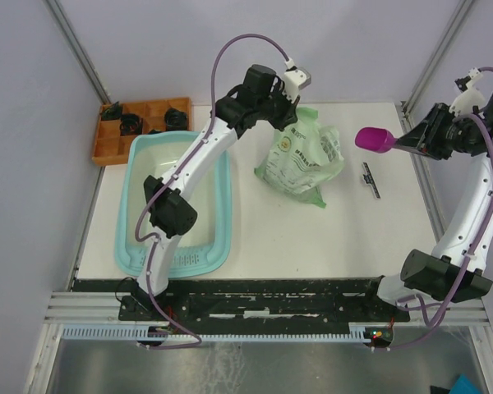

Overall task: Fill the litter box with clean litter
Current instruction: 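Scoop the cat litter from the cat litter bag.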

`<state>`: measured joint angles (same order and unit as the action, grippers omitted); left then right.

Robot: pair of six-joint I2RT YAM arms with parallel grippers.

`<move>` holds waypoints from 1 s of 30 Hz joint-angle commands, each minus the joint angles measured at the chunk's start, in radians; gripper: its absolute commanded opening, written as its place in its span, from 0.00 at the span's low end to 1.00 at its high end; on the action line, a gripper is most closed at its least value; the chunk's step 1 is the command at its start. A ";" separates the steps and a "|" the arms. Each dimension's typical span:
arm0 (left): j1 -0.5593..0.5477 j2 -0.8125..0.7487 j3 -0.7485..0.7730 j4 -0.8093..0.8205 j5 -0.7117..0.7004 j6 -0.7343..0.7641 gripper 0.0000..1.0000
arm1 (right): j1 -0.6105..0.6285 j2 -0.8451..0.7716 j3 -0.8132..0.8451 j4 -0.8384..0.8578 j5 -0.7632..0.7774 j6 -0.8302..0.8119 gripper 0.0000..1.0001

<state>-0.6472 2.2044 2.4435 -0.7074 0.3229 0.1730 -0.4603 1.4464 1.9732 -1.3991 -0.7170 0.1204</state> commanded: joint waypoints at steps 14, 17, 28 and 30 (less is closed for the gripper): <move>0.042 -0.272 -0.342 0.671 0.317 -0.073 0.03 | 0.021 -0.032 -0.045 0.082 -0.134 0.070 0.02; 0.041 -0.355 -0.515 0.732 0.298 -0.082 0.03 | 0.062 -0.040 -0.086 0.089 -0.111 0.069 0.02; 0.041 -0.375 -0.539 0.684 0.261 -0.070 0.03 | 0.171 0.014 -0.044 0.127 -0.035 0.090 0.02; 0.041 -0.374 -0.539 0.676 0.254 -0.065 0.03 | 0.172 0.002 -0.033 0.116 -0.013 0.076 0.02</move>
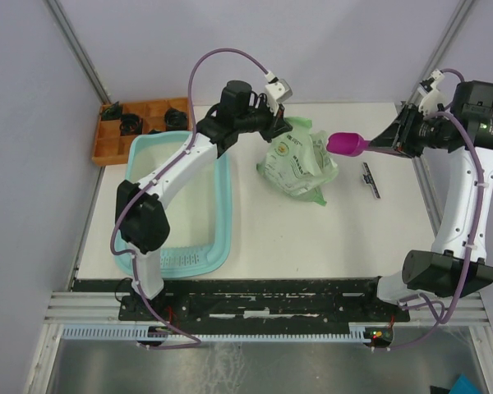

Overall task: Fill the litter box with clean litter
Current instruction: 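Scoop the cat litter from the cat litter bag.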

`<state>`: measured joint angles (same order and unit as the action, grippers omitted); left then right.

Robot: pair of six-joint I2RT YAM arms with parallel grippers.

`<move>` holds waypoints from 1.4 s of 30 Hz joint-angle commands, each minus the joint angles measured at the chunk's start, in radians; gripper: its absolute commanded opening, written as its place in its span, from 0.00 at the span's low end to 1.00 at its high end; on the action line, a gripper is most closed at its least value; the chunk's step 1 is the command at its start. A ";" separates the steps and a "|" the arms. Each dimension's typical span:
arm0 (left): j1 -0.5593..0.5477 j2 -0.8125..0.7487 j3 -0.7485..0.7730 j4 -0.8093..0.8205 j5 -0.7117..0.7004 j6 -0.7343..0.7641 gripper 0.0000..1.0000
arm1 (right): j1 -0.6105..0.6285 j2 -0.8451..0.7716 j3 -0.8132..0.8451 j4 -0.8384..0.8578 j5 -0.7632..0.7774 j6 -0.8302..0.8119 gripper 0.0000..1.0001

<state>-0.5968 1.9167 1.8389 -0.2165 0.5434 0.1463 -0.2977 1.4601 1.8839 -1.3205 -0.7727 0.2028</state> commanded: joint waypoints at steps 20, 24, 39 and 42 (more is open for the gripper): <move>-0.014 -0.119 -0.032 0.201 -0.010 -0.052 0.03 | 0.061 -0.013 0.203 -0.112 0.054 -0.079 0.02; -0.018 -0.132 -0.038 0.201 -0.005 -0.045 0.03 | 0.114 0.001 0.203 -0.118 0.066 -0.081 0.02; -0.036 -0.202 -0.123 0.235 -0.016 -0.017 0.03 | 0.183 0.031 0.096 -0.075 0.145 -0.057 0.02; -0.035 -0.224 -0.160 0.242 -0.034 -0.004 0.03 | 0.183 0.035 0.149 -0.078 0.151 -0.064 0.02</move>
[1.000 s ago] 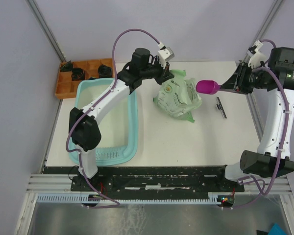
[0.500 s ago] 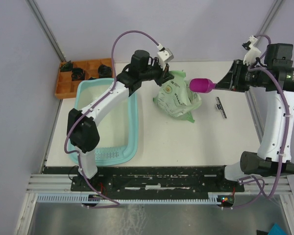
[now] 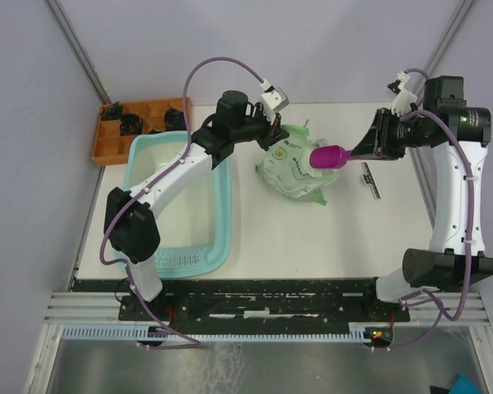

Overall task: Fill the litter box with clean litter
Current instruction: 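Scoop the cat litter from the cat litter bag.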

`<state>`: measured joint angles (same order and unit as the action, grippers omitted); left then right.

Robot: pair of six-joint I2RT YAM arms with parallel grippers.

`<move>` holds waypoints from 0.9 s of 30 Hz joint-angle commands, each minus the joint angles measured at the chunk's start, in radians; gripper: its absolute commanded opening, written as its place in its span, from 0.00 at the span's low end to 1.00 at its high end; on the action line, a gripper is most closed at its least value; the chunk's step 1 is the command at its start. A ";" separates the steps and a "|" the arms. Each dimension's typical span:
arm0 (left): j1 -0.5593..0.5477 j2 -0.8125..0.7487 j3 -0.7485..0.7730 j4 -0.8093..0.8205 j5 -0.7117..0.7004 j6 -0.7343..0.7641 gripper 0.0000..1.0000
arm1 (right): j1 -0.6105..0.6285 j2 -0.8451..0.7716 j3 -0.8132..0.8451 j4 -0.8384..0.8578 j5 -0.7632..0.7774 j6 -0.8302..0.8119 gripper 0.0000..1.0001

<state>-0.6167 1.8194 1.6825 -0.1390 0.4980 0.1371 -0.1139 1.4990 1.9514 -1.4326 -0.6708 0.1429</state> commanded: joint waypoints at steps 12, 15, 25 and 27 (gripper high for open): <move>-0.016 -0.117 -0.027 0.173 0.014 0.007 0.03 | -0.002 -0.062 0.077 0.000 0.086 -0.053 0.02; -0.016 -0.122 -0.037 0.173 0.013 0.004 0.03 | -0.004 -0.066 0.083 -0.005 0.100 -0.061 0.02; -0.015 -0.138 -0.059 0.181 0.013 0.000 0.03 | -0.025 -0.045 0.104 -0.027 0.078 -0.074 0.02; -0.016 -0.135 -0.056 0.182 0.021 -0.004 0.03 | -0.024 -0.039 0.076 -0.021 0.037 -0.061 0.02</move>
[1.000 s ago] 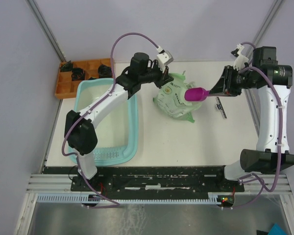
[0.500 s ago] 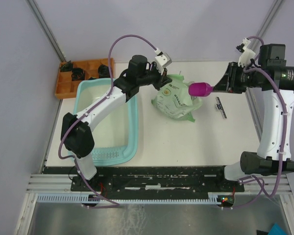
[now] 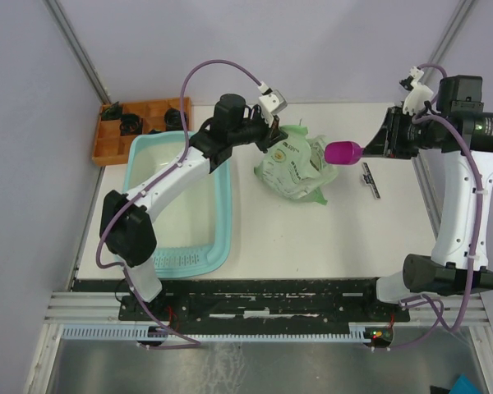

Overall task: Fill the litter box with clean litter
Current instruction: 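Scoop the cat litter from the cat litter bag.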

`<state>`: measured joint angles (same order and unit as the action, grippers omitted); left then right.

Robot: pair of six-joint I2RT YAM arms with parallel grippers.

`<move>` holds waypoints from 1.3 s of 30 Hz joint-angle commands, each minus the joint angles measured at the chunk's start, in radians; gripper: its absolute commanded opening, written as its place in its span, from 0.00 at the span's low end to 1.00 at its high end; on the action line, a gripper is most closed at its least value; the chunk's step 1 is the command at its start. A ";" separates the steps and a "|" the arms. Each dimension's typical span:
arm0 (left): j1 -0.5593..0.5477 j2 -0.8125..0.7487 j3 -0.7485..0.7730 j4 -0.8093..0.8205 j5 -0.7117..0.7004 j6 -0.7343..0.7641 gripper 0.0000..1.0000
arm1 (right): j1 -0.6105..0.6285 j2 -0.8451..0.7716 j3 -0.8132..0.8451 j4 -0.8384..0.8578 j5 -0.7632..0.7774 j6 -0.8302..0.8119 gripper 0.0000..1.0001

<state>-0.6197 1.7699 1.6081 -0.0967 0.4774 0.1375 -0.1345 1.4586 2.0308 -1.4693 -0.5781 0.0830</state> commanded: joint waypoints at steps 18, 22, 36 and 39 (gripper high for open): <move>-0.018 -0.050 0.047 0.141 0.037 0.005 0.03 | 0.102 0.165 0.051 0.084 0.034 0.126 0.02; -0.020 -0.049 0.044 0.137 0.032 0.005 0.03 | 0.131 0.219 0.095 0.104 0.082 0.174 0.02; -0.055 -0.022 0.074 0.112 0.010 0.038 0.03 | 0.220 0.238 -0.029 0.085 0.260 0.153 0.02; -0.062 -0.016 0.080 0.113 0.012 0.044 0.03 | 0.219 0.239 -0.076 0.093 0.276 0.142 0.02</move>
<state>-0.6533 1.7733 1.6100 -0.0978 0.4484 0.1555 0.0868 1.7199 1.9984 -1.3987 -0.3794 0.2436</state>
